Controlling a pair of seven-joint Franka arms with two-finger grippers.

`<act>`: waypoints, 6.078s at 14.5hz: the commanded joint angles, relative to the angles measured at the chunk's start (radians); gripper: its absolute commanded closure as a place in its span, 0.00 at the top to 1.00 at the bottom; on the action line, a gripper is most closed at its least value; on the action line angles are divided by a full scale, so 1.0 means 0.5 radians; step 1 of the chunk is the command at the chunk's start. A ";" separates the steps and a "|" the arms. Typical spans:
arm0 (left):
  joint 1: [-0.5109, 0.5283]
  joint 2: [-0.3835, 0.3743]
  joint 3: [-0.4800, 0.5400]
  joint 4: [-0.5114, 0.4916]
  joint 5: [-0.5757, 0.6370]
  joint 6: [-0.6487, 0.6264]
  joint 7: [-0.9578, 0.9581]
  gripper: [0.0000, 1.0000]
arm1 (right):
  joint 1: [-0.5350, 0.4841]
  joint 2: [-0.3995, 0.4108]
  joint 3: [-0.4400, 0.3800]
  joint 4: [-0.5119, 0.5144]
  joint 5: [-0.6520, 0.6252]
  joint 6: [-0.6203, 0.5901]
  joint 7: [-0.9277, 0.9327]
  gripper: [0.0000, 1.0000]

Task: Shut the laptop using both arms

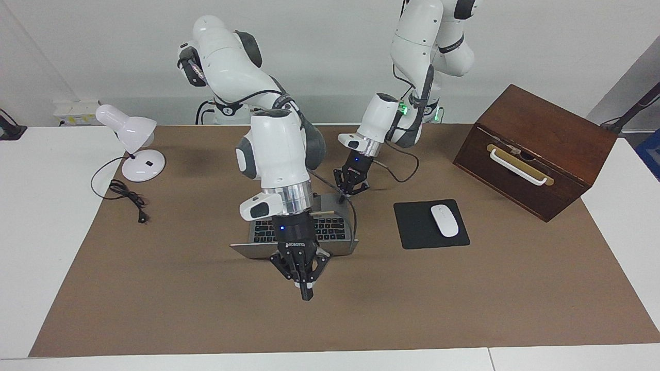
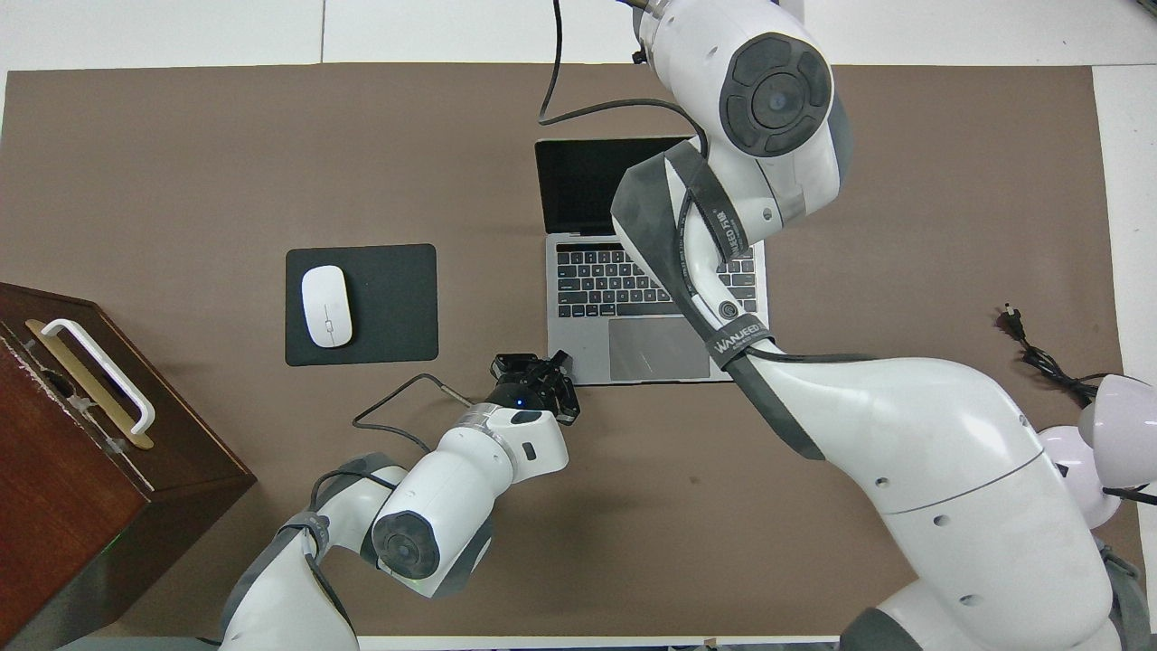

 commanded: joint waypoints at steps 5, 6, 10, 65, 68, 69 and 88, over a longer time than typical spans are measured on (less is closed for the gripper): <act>-0.054 0.022 0.036 -0.086 -0.032 0.012 0.037 0.00 | -0.061 0.080 0.026 0.048 0.014 -0.003 0.023 0.00; -0.054 0.022 0.036 -0.083 -0.032 0.012 0.040 0.00 | -0.076 0.080 0.026 0.024 0.077 -0.003 0.026 0.00; -0.054 0.025 0.036 -0.083 -0.032 0.012 0.040 0.00 | -0.079 0.077 0.026 0.011 0.374 -0.030 0.023 0.00; -0.054 0.037 0.042 -0.126 -0.032 0.012 0.062 0.00 | -0.223 -0.159 0.022 -0.421 1.563 -1.110 0.122 0.00; -0.054 0.037 0.042 -0.126 -0.032 0.012 0.062 0.00 | -0.223 -0.159 0.022 -0.437 1.563 -1.171 0.174 0.00; -0.054 0.037 0.042 -0.129 -0.032 0.012 0.065 0.00 | -0.226 -0.162 0.022 -0.443 1.563 -1.187 0.174 0.00; -0.051 0.037 0.042 -0.132 -0.032 0.012 0.068 0.00 | -0.229 -0.229 0.019 -0.750 1.364 -1.419 0.051 0.00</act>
